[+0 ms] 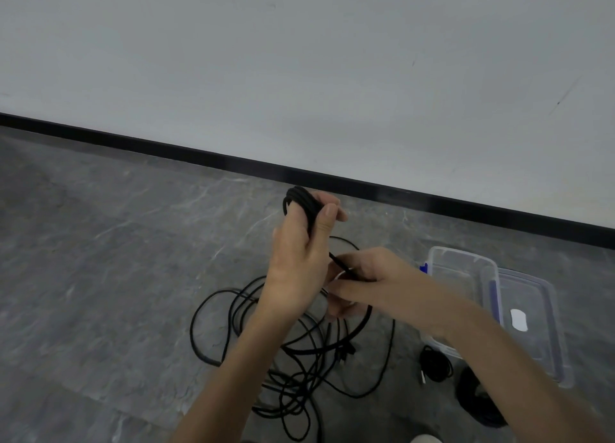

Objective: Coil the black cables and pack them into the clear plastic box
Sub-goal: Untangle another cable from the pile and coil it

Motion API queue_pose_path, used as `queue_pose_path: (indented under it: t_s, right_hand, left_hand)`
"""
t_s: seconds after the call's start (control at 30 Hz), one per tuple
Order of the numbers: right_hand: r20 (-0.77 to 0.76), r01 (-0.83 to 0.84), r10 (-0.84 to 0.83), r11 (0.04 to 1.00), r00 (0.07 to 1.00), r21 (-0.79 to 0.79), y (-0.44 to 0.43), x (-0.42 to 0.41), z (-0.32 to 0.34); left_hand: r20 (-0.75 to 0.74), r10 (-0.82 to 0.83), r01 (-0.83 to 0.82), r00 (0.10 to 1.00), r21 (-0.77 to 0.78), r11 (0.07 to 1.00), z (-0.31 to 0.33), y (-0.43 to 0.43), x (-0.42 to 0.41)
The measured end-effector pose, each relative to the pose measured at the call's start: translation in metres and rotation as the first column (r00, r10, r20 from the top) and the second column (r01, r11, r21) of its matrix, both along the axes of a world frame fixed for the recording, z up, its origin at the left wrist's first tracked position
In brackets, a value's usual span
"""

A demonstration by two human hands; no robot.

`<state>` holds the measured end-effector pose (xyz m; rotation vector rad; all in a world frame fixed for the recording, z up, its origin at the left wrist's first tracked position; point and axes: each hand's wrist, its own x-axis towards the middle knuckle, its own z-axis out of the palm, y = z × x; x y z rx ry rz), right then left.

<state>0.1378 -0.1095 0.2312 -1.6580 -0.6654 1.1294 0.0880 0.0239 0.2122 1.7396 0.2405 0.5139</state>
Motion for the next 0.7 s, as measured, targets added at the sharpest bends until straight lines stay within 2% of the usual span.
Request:
queue_pose_path:
  t_s: [0.23,0.43,0.57,0.7]
  right_hand:
    - [-0.006,-0.068,0.068,0.997,0.998,0.042,-0.006,0.004,0.01]
    - [0.03,-0.09,0.092,0.994,0.995,-0.06,-0.01,0.008,0.01]
    - [0.001,0.001,-0.001,0.998,1.0,-0.063,-0.01,0.009,0.011]
    - [-0.122,0.093,-0.087,0.995,0.989,0.044,-0.008,0.006,0.01]
  left_hand:
    - [-0.18,-0.049,0.091,0.983,0.238,0.967,0.003,-0.002,-0.003]
    - [-0.276,0.002,0.106,0.961,0.376,0.921,-0.002,0.0,-0.002]
    - [-0.32,0.044,0.114,0.946,0.457,0.882,-0.007,0.003,0.0]
    - [-0.332,0.018,0.138,0.943,0.438,0.888,-0.004,0.008,0.0]
